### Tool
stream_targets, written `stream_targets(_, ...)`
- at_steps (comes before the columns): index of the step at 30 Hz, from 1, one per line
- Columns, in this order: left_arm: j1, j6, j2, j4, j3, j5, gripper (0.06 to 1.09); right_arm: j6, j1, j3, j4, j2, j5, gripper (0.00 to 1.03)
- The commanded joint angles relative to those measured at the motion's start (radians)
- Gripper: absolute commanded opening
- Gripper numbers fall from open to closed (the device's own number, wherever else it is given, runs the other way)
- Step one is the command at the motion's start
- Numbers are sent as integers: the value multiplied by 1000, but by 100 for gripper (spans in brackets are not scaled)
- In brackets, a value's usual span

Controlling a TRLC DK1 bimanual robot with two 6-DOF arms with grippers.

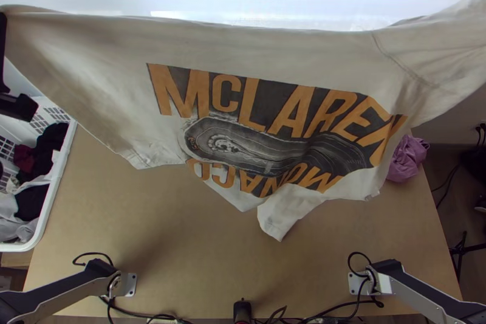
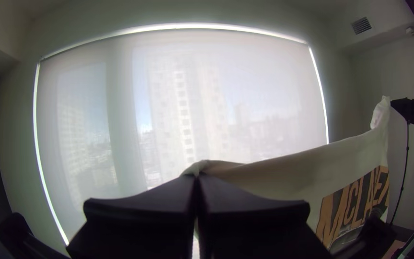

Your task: Fold the t-shirt

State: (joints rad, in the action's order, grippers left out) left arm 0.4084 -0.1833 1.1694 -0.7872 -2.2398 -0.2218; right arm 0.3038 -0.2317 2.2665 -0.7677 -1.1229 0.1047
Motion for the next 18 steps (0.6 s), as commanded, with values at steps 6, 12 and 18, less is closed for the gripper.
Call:
stream_targets(6,0,5,-106,-153,12,-5,9,18,-3,53,-117,69,-7,2)
stream_targets(12,0,15,-203,-224,126,2,9,1,31,19,-231,146,-7,2)
stream_targets(18,0,39,-278,-242,286,6,9,-55,37,-67,-274,179,-10,2)
